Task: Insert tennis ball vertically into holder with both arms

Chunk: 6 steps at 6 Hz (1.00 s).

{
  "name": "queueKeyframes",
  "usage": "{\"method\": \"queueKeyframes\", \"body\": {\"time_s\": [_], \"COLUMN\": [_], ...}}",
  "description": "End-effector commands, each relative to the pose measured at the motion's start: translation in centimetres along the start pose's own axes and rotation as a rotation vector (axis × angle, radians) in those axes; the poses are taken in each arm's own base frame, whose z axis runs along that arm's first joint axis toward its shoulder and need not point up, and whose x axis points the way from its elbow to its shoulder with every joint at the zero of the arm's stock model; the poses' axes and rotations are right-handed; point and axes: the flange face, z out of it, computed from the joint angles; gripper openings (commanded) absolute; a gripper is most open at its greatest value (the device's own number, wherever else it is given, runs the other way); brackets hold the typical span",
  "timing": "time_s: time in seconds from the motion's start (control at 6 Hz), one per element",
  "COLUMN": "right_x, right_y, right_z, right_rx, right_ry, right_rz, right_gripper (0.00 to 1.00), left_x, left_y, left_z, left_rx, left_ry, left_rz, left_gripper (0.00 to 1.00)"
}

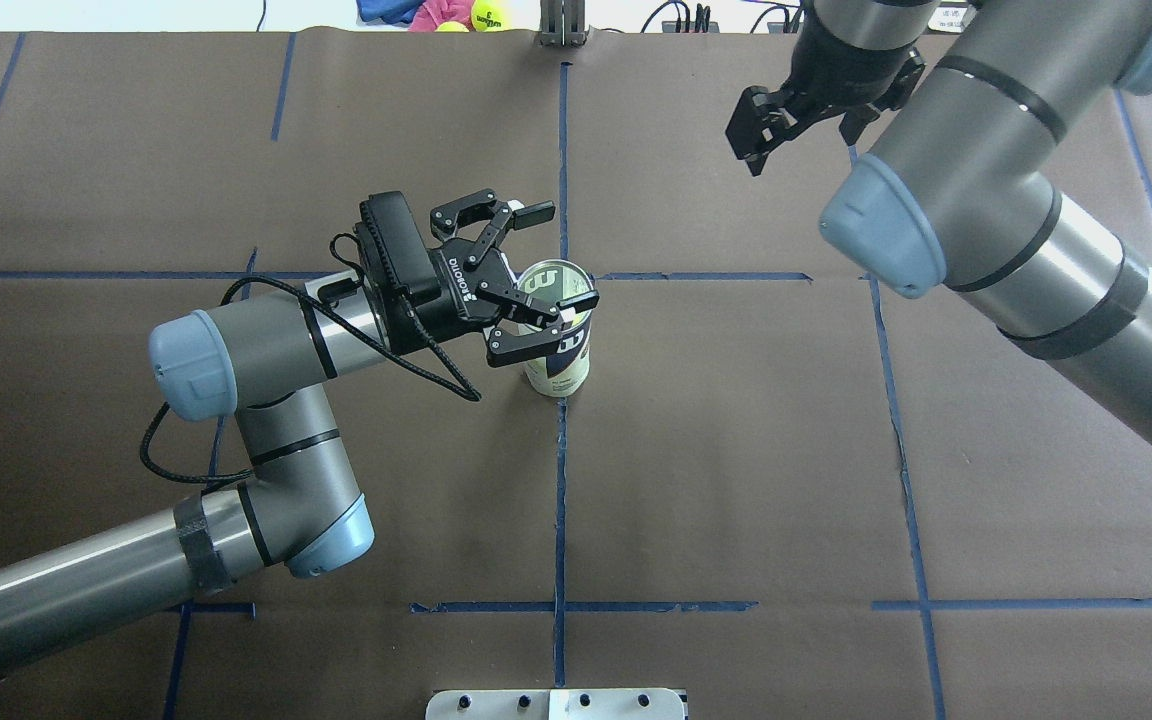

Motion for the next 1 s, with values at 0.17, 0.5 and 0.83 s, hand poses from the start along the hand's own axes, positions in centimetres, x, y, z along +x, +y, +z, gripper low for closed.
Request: {"method": "queueKeyframes", "body": {"time_s": [0.17,0.5,0.83], "right_x": [19.4,30.6,39.8], "right_y": [2.8,5.8,14.3], "right_z": [3.0,5.1,6.0], "right_rx": [0.023,0.033,0.007], "right_ry": [-0.037,-0.028,-0.110], "right_rz": [-0.052,-0.071,0.054], "right_gripper": [0.99,0.99,0.99], "left_x": [-7.5,-16.1,-25.7], "left_y": [0.3,0.5,-2.4], "left_z": [-2.9,-6.5,-11.3], "left_rx": [-0.239,-0.491,-0.736], "left_ry": [-0.184,-0.268,-0.349], "left_rz": [0.049,0.038,-0.092], "left_gripper": [1.00,1.00,1.00]}}
